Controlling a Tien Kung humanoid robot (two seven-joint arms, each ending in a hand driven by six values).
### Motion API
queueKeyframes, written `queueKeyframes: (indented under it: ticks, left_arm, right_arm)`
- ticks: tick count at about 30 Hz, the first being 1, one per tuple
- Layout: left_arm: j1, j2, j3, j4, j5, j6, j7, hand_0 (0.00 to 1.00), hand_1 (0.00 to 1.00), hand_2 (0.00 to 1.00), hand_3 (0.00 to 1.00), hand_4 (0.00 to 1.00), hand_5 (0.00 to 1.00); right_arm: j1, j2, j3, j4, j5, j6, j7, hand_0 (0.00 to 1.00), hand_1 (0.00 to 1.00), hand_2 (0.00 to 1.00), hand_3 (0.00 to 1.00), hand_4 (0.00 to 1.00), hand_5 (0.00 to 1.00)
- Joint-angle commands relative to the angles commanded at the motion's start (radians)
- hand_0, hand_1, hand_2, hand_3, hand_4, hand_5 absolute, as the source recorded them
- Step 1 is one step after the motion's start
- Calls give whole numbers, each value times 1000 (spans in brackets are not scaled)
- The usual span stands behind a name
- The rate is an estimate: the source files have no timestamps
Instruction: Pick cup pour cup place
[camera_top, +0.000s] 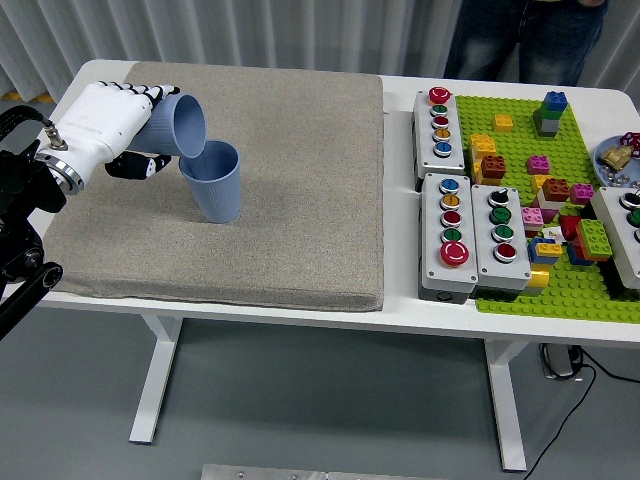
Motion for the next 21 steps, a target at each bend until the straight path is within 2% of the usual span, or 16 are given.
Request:
queueKeyframes:
  ticks: [7, 15, 21]
  left_arm:
    - [2, -5, -4, -1, 0, 16, 1, 603, 627, 768, 738, 215, 2]
    - [-13, 2, 9, -3, 0, 3, 2, 604, 628, 769, 738, 216, 2]
    - [-13, 0, 1, 0, 0, 11, 2, 604, 628, 770, 737, 216, 2]
  right_arm:
    - [0, 1, 2, 0, -1, 0, -1, 747, 698, 752, 607, 105, 256]
    - [4, -2, -1, 0, 4, 0, 1, 747, 699, 752, 608, 105, 255]
    - [4, -2, 0, 0, 4, -1, 1, 747, 699, 752, 608, 105, 254]
